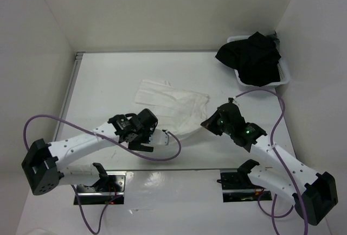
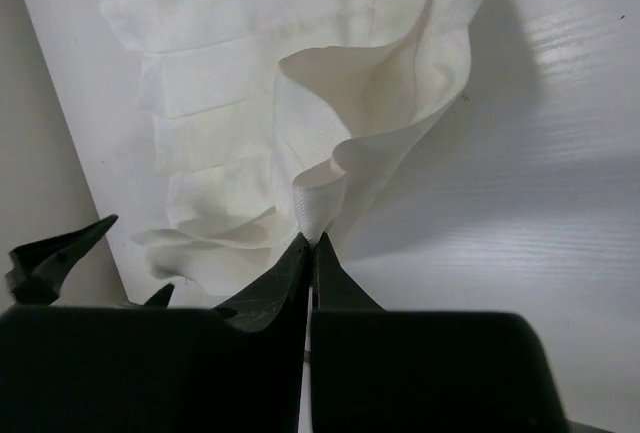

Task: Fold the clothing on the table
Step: Flatten the skirt out, then fold the skirt

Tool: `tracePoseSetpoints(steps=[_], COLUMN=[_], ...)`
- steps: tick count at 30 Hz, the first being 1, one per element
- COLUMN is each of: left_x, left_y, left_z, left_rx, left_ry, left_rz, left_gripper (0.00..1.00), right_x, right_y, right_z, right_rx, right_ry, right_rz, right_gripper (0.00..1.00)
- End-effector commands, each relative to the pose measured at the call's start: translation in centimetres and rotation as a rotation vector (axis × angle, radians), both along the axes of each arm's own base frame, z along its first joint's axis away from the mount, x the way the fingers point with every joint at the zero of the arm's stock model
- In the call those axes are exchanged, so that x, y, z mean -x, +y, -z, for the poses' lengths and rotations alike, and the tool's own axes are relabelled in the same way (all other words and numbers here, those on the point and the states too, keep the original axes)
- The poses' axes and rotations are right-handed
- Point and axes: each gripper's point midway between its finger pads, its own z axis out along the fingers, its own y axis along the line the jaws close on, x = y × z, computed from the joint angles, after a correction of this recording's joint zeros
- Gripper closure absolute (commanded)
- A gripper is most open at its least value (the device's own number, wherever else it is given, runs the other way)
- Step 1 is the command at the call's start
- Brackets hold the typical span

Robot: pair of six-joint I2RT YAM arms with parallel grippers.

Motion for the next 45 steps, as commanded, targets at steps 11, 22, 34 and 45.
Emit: tracePoseSetpoints(steps=[11,22,34,45], left_x=[3.9,-0.7,-9.2,-23.6], left_y=[-3.6,-2.9,-2.7,-3.4], left_z=[4.9,6.2,-9.1,-7.4], left_rx=[0.101,0.066,0.096,0.198], left_ry=[0.171,-0.072,-0.280,-0.274], left_rz=[0.007,-0.158,0.065,-0.108], left_gripper=[0.00,0.50,1.00,0.95], right_x=[1.7,2.6,-3.8,-13.4], right_y=[-1.5,-2.2,0.3,-0.7], right_z=[1.7,1.7,-4.0,2.2], right_rx=[-0.012,-0.010,0.080,0.108], right_ry=[0.057,0.073,0.034,0.107], right_rz=[0.052,0.071,-0.155,-0.144], right_gripper=[1.00,1.00,1.00,1.00])
